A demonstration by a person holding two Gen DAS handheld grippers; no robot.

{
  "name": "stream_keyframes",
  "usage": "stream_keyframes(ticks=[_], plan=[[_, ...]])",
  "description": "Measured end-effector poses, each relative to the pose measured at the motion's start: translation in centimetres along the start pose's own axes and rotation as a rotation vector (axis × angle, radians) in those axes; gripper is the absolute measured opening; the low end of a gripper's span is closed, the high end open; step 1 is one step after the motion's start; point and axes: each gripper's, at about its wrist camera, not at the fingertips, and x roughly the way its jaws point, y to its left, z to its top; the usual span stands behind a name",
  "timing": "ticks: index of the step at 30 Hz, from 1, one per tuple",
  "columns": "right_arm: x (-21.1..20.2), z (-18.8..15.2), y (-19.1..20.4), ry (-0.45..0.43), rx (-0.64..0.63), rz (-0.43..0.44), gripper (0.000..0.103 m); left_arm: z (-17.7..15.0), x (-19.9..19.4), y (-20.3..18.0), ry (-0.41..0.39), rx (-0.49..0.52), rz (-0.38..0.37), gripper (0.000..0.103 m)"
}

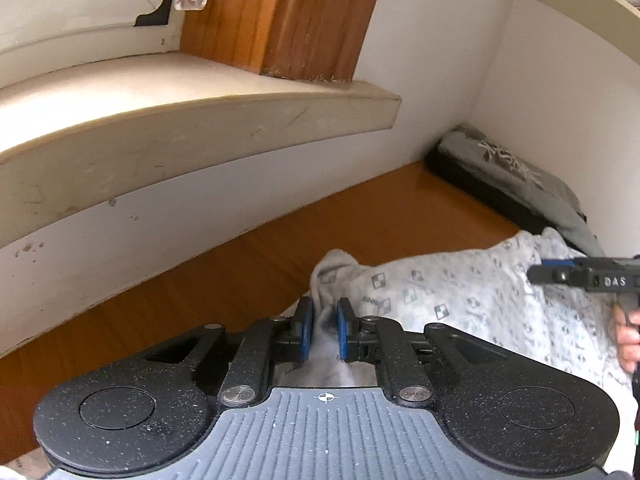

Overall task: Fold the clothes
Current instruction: 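Spread the fabric over the garment and open both grippers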

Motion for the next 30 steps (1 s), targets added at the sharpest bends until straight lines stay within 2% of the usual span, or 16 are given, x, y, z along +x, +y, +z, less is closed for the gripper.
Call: stream_keyframes(ticks=[1,2,4,5,6,7,9,10,11,13,15,17,19,21,26,30], plan=[[-0.5,0.0,0.0,-0.039,-0.008,-0.007,0.002,0.0,-0.3,0.2,-0.017,-0.005,0.006,0.007],[-1.2,-0.1,0.2,-0.09,-0.014,-0.03,0.002,0.1,-0.7,0.4,-0.043,-0.019,0.019,0.003],[-2.8,0.0,-0.1,-0.163,-0.013,-0.064,0.002,0.3,-1.4,0.9,-0.094,-0.047,0.044,0.002],[-3.2,0.1,-0.3,-0.17,-0.015,-0.079,0.001,0.4,-1.8,1.1,-0.119,-0.062,0.056,0.001],[-3.1,0.1,-0.6,-0.147,-0.024,-0.09,0.001,0.5,-2.2,1.3,-0.145,-0.076,0.068,0.001],[-2.8,0.1,-0.8,-0.112,-0.037,-0.104,0.001,0.6,-2.2,1.4,-0.138,-0.074,0.062,0.001],[-2.4,0.0,-1.1,-0.091,-0.062,-0.149,0.007,0.6,-1.9,1.6,-0.084,-0.081,0.011,0.005],[-2.5,0.0,-0.9,-0.103,-0.075,-0.15,0.007,0.7,-1.7,1.5,-0.059,-0.07,-0.001,0.014],[-2.6,0.1,-0.7,-0.111,-0.084,-0.12,0.009,0.7,-1.9,1.1,-0.049,-0.049,-0.002,0.024],[-2.3,0.0,0.3,-0.106,-0.121,-0.039,0.02,0.7,-2.2,0.4,-0.032,-0.012,0.001,0.03],[-1.4,-0.4,1.8,-0.09,-0.2,0.002,0.037,0.3,-3.2,0.0,-0.017,0.016,0.022,0.03],[-0.4,-0.8,3.3,-0.065,-0.274,0.028,0.038,-0.2,-4.4,-0.2,-0.001,0.044,0.049,0.03],[0.8,-1.1,4.1,-0.024,-0.324,0.016,0.042,-0.8,-6.2,0.2,0.004,0.054,0.084,0.03],[1.1,-1.1,4.2,-0.002,-0.344,0.029,0.053,-1.6,-8.3,1.0,0.014,0.066,0.114,0.03],[1.6,-0.8,3.8,0.029,-0.341,0.051,0.058,-4.1,-10.9,3.4,0.084,0.07,0.141,0.03],[1.6,-0.8,4.0,0.042,-0.354,0.053,0.06,-5.6,-11.2,4.2,0.108,0.052,0.089,0.03]])
